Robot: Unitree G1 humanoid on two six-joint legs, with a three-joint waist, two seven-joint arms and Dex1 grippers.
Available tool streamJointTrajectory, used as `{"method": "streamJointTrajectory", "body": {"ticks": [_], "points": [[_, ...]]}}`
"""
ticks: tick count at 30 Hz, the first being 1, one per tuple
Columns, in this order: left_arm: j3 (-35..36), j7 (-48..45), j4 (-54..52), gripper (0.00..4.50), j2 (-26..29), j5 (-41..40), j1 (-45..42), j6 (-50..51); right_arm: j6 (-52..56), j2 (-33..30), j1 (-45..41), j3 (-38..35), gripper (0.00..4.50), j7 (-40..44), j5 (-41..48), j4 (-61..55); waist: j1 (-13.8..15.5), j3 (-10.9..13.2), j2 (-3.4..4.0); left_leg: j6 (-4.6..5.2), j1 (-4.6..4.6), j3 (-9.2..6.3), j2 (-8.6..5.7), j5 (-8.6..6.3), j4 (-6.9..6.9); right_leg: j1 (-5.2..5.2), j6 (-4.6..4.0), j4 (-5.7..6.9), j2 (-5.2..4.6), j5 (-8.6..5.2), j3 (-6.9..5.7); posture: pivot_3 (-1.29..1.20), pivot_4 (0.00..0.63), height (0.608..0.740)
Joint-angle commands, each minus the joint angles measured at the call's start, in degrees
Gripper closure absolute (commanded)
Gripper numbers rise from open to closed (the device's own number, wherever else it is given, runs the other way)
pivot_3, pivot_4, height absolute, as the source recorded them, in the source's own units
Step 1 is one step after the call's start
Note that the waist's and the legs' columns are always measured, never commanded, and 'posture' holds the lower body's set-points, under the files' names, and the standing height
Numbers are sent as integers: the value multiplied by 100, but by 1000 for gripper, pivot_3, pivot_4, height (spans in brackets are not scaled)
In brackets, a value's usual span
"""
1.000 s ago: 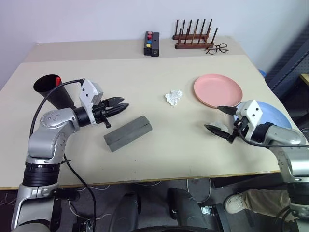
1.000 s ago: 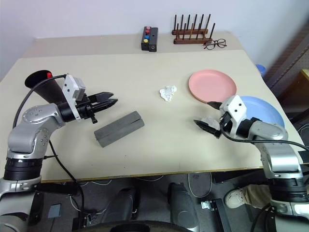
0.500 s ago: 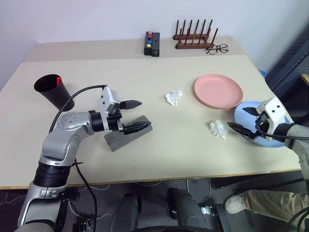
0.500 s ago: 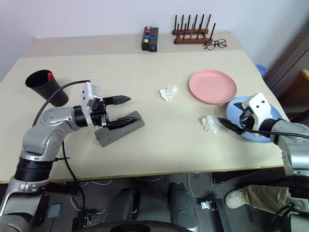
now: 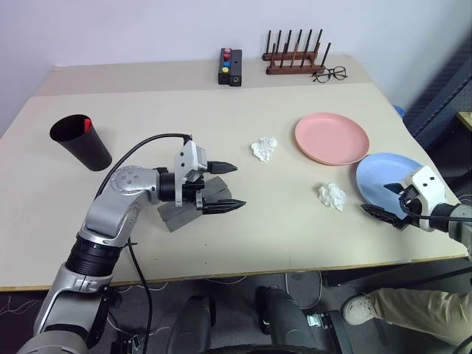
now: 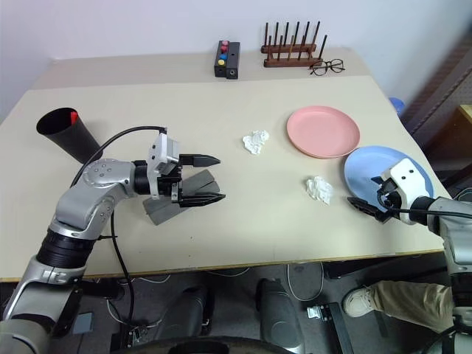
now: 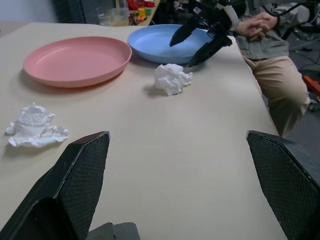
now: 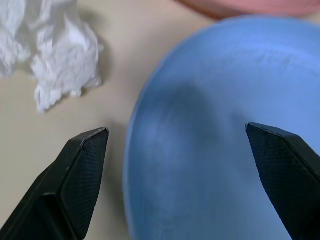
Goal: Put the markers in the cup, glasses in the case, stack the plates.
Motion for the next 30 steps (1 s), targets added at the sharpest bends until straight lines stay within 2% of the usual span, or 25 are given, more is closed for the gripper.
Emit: {"method": "streamJointTrajectory", "body": {"ticks": [1, 8, 9, 11, 18, 30], "points": [[-52, -183, -115, 26, 75, 8, 8, -147, 14, 15, 18, -108, 0, -24, 66, -222, -3, 0, 0, 0, 0, 0, 0, 0, 0, 0, 0, 0, 0, 0, 0, 0, 150, 740], [-117, -487, -50, 26, 180, -3, -27, -211, 77, 107, -1, 7, 0, -114, 6, -255, -6, 0, 0, 0, 1, 0, 0, 0, 0, 0, 0, 0, 1, 0, 0, 0, 150, 740], [-137, -547, -23, 3, 193, 9, -46, -234, 69, 120, -16, 30, 258, -122, -8, -234, -4, 0, 0, 0, 1, 0, 0, 0, 0, 0, 0, 0, 0, 0, 0, 0, 150, 740], [-166, -644, 53, 0, 205, 36, -93, -281, 68, 143, -42, 64, 862, -132, -24, -192, -3, 0, 0, 0, 1, 0, 0, 0, 0, 0, 0, 0, 0, 0, 0, 0, 150, 740], [-175, -778, 239, 0, 174, 96, -247, -387, 12, 189, -127, 171, 4394, -149, -68, -34, -22, -2, -5, 0, 1, 0, 0, 0, 1, 0, 0, 0, 0, 0, 0, 0, 150, 740], [-181, -771, 387, 0, 61, 192, -332, -490, -265, 60, -342, 223, 4458, -691, -611, 69, -5, -5, -10, 0, 2, 1, 0, 0, 3, 3, 0, -2, 0, 0, 1, 0, 150, 740]]}}
